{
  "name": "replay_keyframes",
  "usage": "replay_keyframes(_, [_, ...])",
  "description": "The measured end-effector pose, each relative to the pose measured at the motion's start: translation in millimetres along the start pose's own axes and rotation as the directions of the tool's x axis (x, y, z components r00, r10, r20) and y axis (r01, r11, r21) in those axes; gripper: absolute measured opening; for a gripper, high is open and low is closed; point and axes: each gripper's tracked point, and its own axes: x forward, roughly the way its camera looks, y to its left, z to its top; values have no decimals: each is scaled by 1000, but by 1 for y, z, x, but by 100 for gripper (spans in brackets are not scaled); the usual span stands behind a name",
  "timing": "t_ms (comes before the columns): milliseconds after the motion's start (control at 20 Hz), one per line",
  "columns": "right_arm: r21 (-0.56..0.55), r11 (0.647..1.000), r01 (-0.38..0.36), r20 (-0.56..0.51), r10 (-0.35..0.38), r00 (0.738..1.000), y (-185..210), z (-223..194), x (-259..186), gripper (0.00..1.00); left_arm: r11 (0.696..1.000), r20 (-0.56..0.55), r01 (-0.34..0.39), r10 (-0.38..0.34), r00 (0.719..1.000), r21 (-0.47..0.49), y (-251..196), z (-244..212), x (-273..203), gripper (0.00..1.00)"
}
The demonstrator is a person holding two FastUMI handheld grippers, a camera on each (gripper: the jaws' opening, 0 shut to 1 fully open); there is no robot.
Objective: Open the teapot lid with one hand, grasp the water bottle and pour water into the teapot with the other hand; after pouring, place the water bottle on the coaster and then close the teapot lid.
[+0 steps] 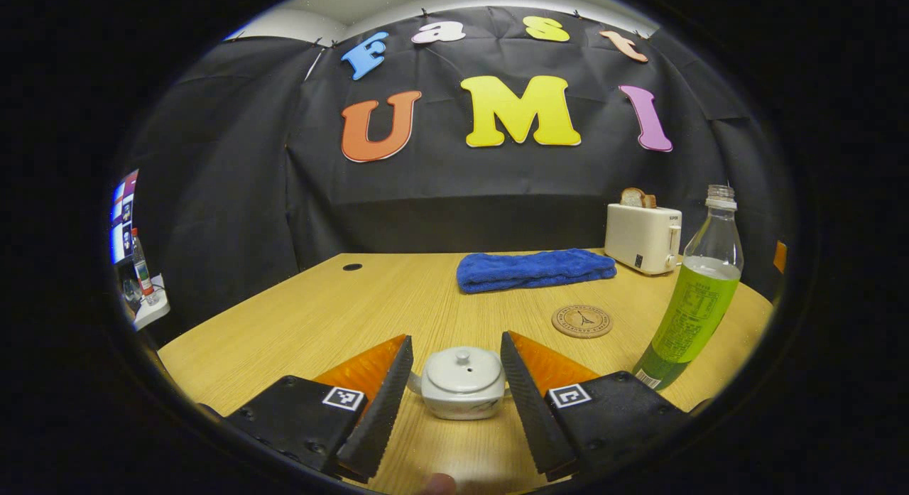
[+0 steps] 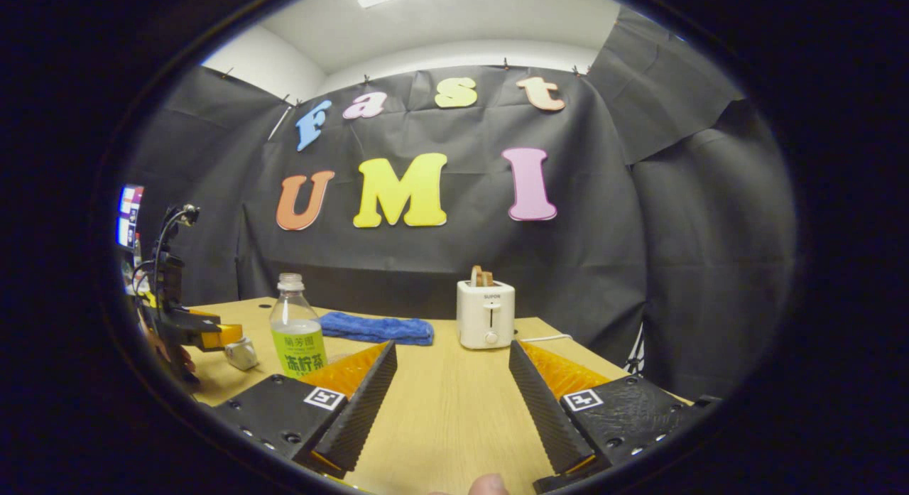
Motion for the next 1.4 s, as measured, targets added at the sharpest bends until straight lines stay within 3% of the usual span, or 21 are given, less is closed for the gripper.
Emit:
replay_keyframes(200, [35, 999, 12, -34, -10, 999, -8, -10, 7, 95, 1000, -3, -17, 17, 1000, 21, 0, 1, 6, 63])
replay_keyframes(350, [36, 999, 8, -48, -6, 999, -7, -13, 11, 95, 999, -3, -45, 45, 999, 29, 2, 2, 8, 28])
replay_keyframes(550, [37, 999, -19, -62, 21, 998, 1, -18, 15, 95, 999, 10, -46, 46, 999, 19, 1, 6, 10, 8])
replay_keyframes(750, [36, 997, -71, -67, 73, 995, 15, -18, 15, 95, 1000, 36, -25, 25, 999, 4, 0, 16, 5, 4])
replay_keyframes(900, [24, 987, -158, -82, 160, 984, 41, -22, 9, 95, 1000, 74, -10, 11, 997, -6, 1, 31, -4, 3])
replay_keyframes(1150, [16, 932, -363, -141, 361, 922, 110, -39, -4, 93, 999, 150, 12, -5, 989, -44, 5, 57, -23, 3])
replay_keyframes(1300, [20, 918, -395, -188, 392, 901, 138, -51, 9, 96, 998, 178, 35, -26, 984, -48, 8, 64, -33, 3])
replay_keyframes(1400, [31, 921, -389, -194, 387, 901, 151, -50, 19, 96, 997, 183, 52, -41, 982, -56, 13, 64, -36, 3])
